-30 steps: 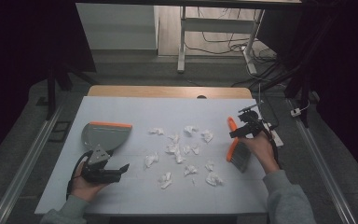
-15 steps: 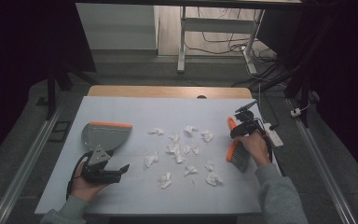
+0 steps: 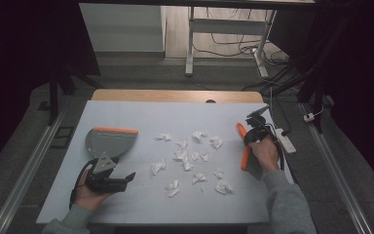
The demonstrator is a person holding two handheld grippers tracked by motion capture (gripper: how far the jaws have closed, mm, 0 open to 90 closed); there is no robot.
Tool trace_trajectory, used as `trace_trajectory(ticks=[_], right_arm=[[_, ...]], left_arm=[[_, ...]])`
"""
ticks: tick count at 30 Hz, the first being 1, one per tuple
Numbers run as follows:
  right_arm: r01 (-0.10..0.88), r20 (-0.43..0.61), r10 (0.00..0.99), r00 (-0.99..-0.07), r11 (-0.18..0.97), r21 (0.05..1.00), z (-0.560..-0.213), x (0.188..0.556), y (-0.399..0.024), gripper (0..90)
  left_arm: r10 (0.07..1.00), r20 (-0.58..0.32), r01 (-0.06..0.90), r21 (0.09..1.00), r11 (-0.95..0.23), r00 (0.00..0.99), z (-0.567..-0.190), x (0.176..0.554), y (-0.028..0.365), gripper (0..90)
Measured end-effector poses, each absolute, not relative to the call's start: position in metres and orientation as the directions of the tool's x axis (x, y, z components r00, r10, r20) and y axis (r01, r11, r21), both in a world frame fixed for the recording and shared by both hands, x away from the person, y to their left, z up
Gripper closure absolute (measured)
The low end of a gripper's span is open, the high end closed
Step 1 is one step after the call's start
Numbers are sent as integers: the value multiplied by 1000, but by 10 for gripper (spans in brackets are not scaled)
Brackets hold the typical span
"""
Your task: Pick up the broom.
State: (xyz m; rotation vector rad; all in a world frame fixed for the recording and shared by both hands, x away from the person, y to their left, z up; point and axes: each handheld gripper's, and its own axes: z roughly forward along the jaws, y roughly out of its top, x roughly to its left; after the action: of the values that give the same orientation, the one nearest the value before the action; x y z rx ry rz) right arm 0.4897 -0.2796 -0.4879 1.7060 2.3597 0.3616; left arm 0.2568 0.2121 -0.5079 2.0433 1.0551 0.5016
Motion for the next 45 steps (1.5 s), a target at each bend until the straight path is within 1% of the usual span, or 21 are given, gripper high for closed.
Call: trace_trajectory(ticks=[3, 7, 10, 14, 20, 22, 26, 28, 32, 36, 45], right_arm=[[899, 5, 949, -314, 296, 323, -486, 489, -283, 706], [884, 33, 944, -328, 294, 364, -476, 486, -288, 708], [867, 74, 940, -333, 274, 417, -466, 482, -295, 708], [820, 133, 923, -361, 246, 517, -443, 470, -299, 708], [735, 220, 872, -436, 204, 647, -414, 447, -292, 708], [708, 246, 848, -469, 195, 679, -408, 439, -287, 709], [658, 267, 807, -527, 188, 729, -399, 426, -274, 709], [634, 277, 787, -551, 179, 752, -397, 422, -267, 709], [604, 309, 749, -586, 150, 783, -397, 417, -253, 709], [604, 354, 707, -612, 130, 786, -404, 416, -241, 709], [602, 403, 652, -642, 104, 792, -416, 415, -223, 709]], left_arm=[[814, -5, 515, 777, -363, 581, -508, 258, 212, 195], [815, -5, 516, 777, -362, 580, -508, 258, 212, 195], [815, -4, 516, 776, -363, 579, -508, 258, 212, 195], [817, -6, 515, 779, -358, 576, -508, 258, 211, 195], [812, 14, 491, 790, -367, 584, -500, 257, 200, 195], [805, 13, 476, 800, -364, 593, -494, 256, 193, 195], [788, 19, 453, 810, -373, 615, -486, 256, 178, 195], [783, 9, 450, 814, -367, 623, -483, 257, 171, 195], [778, -2, 443, 823, -356, 629, -479, 261, 159, 198], [764, -11, 434, 828, -355, 645, -476, 265, 145, 198], [732, -42, 425, 836, -347, 680, -476, 276, 116, 201]])
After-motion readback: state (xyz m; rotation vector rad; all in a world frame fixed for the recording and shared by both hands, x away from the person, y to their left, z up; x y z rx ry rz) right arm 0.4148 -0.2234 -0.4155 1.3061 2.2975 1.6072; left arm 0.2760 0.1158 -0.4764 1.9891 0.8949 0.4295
